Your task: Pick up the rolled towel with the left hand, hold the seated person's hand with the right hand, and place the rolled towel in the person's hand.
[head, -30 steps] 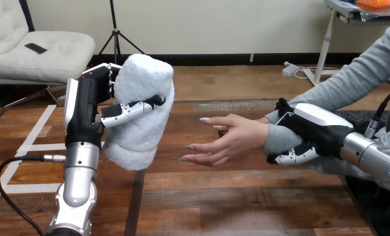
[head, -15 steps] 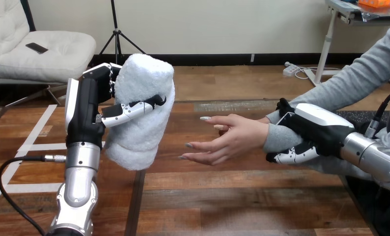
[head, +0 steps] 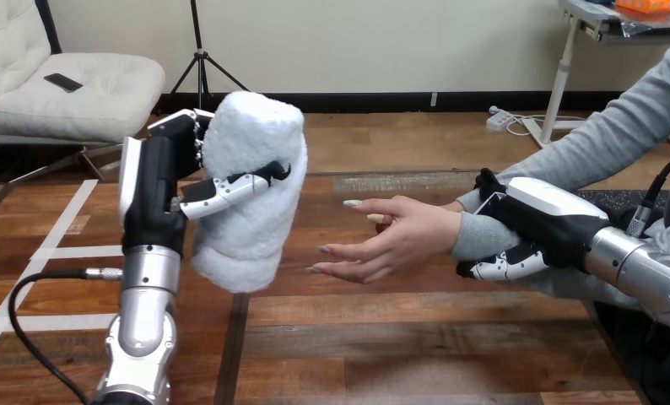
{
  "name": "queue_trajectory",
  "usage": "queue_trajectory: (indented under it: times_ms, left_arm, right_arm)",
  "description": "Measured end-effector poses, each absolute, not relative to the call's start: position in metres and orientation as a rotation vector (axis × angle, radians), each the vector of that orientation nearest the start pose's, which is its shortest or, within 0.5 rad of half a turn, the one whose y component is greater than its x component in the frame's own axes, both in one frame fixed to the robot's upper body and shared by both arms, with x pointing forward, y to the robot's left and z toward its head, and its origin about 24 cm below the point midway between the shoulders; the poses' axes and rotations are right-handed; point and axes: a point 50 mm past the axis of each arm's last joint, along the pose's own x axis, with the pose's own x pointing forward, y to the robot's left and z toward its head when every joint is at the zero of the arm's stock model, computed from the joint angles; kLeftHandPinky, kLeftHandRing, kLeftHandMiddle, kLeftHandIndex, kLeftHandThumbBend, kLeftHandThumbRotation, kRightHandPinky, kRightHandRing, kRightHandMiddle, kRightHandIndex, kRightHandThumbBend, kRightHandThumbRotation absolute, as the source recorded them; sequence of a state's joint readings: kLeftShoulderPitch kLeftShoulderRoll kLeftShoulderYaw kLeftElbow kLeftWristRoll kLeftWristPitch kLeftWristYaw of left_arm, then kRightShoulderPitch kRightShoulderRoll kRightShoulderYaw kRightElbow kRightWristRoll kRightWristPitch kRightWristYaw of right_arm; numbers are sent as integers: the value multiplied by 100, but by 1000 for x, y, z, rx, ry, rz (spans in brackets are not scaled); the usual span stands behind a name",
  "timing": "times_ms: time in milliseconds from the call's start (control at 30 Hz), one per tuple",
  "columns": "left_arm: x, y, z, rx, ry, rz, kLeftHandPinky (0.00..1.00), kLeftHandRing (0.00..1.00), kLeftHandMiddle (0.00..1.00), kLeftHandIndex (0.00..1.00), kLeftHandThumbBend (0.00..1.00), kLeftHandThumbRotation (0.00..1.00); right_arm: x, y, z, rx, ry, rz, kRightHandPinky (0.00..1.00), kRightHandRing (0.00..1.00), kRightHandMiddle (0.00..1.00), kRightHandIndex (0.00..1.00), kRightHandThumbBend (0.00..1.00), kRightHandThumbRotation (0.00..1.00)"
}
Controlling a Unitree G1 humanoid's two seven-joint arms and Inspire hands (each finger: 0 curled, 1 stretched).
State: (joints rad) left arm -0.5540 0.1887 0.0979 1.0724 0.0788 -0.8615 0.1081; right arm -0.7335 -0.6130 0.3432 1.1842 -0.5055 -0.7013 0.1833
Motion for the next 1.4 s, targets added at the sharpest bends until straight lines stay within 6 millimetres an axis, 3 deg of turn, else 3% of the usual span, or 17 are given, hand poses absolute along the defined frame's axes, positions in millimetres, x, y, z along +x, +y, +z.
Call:
queue_trajectory:
  times_ms: [1400]
  left_arm:
    - [336, 166, 57, 180, -374, 63, 34, 38, 41, 41, 59, 0]
  right_arm:
    - [344, -237, 63, -1143, 12, 573, 15, 19, 25, 26, 47, 27]
